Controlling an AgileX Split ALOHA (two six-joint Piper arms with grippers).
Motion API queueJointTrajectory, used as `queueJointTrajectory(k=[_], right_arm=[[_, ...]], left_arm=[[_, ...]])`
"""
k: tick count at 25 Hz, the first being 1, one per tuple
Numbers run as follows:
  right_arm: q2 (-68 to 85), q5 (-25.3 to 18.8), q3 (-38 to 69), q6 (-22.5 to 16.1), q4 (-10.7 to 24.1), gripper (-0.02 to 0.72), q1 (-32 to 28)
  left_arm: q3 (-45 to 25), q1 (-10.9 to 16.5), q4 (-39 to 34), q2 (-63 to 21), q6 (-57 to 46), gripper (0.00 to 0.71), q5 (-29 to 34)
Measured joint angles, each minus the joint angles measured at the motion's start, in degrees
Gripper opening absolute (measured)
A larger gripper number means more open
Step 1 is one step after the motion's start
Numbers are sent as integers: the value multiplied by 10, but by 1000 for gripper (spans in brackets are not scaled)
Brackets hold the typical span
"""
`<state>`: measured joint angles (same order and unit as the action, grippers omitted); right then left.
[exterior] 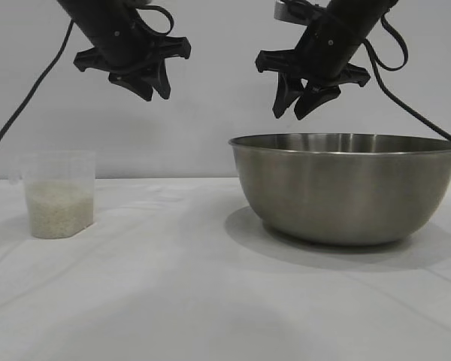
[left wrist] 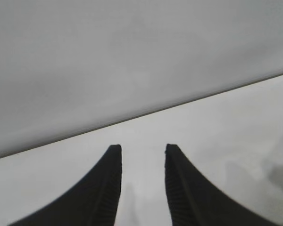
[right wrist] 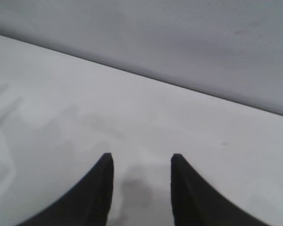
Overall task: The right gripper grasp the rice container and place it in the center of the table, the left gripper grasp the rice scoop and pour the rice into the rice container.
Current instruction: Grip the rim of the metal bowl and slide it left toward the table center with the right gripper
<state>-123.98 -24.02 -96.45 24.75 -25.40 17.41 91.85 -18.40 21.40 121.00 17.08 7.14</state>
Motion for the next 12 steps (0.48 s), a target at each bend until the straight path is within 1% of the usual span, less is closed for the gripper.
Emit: queueJointTrajectory(k=[9,12], right_arm=[[0,-1,0,-1,0,290,-1],[4,-16,0,-1,1,290,-3]], left_arm=[[0,0,-1,0,0,188,0],[0,0,-1,0,0,188,0]])
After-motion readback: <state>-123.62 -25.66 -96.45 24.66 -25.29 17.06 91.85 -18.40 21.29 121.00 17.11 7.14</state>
